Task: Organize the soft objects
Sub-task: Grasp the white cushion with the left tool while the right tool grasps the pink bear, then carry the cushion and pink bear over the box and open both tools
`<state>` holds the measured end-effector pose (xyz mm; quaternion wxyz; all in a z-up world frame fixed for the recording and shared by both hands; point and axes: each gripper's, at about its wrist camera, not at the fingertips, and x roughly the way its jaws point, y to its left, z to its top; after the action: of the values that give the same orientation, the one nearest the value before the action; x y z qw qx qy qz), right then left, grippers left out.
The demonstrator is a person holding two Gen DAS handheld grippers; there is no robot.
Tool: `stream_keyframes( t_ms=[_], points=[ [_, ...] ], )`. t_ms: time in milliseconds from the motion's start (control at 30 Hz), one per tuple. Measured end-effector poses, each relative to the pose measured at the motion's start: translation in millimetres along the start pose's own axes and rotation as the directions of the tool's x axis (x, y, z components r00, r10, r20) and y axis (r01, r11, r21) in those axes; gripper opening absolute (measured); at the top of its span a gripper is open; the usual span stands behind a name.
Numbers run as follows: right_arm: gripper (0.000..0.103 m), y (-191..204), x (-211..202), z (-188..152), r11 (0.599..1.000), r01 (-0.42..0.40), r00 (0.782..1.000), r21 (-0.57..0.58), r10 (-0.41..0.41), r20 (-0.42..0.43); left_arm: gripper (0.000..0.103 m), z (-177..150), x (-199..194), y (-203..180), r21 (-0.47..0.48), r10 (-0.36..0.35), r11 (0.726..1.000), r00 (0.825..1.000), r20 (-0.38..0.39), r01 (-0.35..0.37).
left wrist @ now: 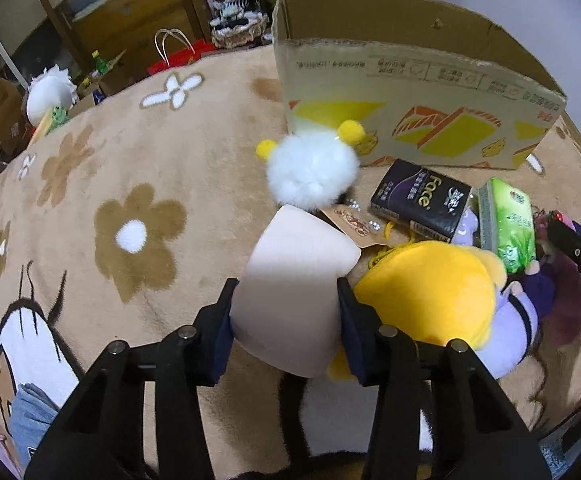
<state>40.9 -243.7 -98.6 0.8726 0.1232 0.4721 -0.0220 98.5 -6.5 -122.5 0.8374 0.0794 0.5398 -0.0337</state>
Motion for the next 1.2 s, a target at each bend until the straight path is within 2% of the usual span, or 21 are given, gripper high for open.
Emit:
stream_keyframes(
  t_ms=[133, 267, 367, 533, 667, 867, 967, 1100, 1200],
  points=[
    [0.054, 10.5, -18.0, 1.1, 0.999, 0.001, 0.997, -0.043, 0.002, 0.08, 0.045, -1.3, -21.5, 1.1, -0.005, 0.021, 1.0, 0.996, 0.092, -0.021],
    [0.054, 20.9, -41.6, 3.3, 0.996, 0.003, 0.983, -0.087, 0.013, 0.184, 0.045, -2.9, -48.0, 1.4, -0.009, 0.035, 0.999, 0.979, 0.203, -0.034],
    [0.054, 26.4, -56.1, 5.3, 0.994, 0.027, 0.966, -0.102, 0.001, 0.259, 0.045, -4.8, -70.8, 2.1, -0.015, 0.034, 0.999, 0.956, 0.292, -0.031],
    [0.053, 35.4, -82.7, 10.7, 0.99, 0.049, 0.929, -0.131, 0.003, 0.369, 0.045, -7.3, -105.2, 2.3, -0.015, 0.037, 0.999, 0.907, 0.42, -0.034],
    [0.053, 43.7, -104.3, 18.6, 0.988, 0.044, 0.905, -0.149, 0.024, 0.425, 0.045, -5.2, -126.1, 1.8, -0.012, 0.035, 0.999, 0.883, 0.469, -0.033],
    [0.053, 57.2, -130.6, 31.4, 0.98, 0.073, 0.87, -0.185, 0.029, 0.493, 0.044, 10.5, -144.4, 4.7, -0.005, 0.042, 0.999, 0.876, 0.481, -0.046],
    [0.053, 61.7, -136.7, 42.6, 0.975, 0.072, 0.861, -0.212, 0.047, 0.506, 0.044, 25.0, -153.5, 7.9, -0.004, 0.044, 0.999, 0.859, 0.509, -0.049],
    [0.054, 63.2, -139.7, 61.7, 0.974, 0.049, 0.848, -0.22, 0.075, 0.525, 0.044, 48.8, -163.6, 9.1, -0.007, 0.036, 0.999, 0.829, 0.558, -0.038],
    [0.054, 64.2, -139.6, 72.9, 0.973, 0.047, 0.834, -0.225, 0.086, 0.545, 0.045, 64.3, -165.8, 7.2, -0.001, 0.027, 0.999, 0.814, 0.58, -0.033]
  ],
)
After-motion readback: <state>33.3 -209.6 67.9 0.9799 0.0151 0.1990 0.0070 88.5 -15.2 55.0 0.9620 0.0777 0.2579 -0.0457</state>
